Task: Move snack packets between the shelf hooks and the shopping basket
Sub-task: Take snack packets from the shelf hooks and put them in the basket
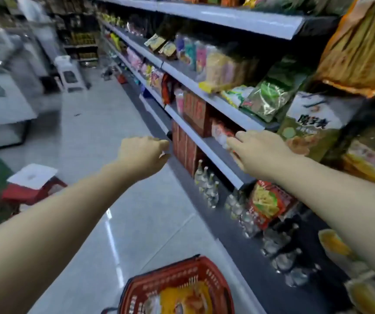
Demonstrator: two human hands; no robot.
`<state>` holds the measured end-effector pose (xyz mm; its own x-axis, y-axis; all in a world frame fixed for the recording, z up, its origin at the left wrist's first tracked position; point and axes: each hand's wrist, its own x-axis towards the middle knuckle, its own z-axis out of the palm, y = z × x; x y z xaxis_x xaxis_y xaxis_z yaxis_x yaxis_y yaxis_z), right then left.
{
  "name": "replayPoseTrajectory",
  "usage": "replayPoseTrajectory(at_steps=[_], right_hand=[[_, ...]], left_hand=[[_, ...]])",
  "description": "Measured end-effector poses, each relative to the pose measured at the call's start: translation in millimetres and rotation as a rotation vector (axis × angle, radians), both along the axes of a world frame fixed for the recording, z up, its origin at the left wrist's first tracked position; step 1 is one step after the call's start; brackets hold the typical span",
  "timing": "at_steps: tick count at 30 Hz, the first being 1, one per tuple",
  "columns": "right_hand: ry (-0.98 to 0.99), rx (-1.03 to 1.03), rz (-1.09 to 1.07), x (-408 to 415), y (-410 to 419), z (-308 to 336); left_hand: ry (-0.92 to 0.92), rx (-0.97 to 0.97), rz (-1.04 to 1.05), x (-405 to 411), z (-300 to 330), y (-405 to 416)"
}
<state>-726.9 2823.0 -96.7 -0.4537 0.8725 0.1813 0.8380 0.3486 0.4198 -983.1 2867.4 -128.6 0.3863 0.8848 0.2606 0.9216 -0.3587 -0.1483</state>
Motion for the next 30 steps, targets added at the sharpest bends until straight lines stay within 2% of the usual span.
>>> replayPoseTrajectory(at_steps=[6,11,16,20,24,26,30], right_hand=[[-0.092,-0.282,0.164,-63,8,-162],[-0.186,-0.67,0.241,-91,-11,-316],[-0.255,-0.84,0.394,-102,-22,-481],[-0.336,-0.919,0.448,-100,-22,-622],[-0.42,-1.0,0.455,-98,-17,-751],[-0.4,-0.989,0.463,-100,-13,-805],[-0.283,-1.001,0.446,-115,-15,-880]], left_hand=[[-0.052,-0.323,0.165,-66,-165,-60],[-0.097,-0.685,0.356,-75,-323,-129],[-0.13,-0.988,0.559,-56,-485,-189],[-0.274,-1.159,0.771,-34,-618,-214],[-0.619,-1.236,1.128,-4,-743,-219],[-0.834,-1.279,1.333,10,-797,-212],[-1.569,-1.282,1.842,36,-882,-199]])
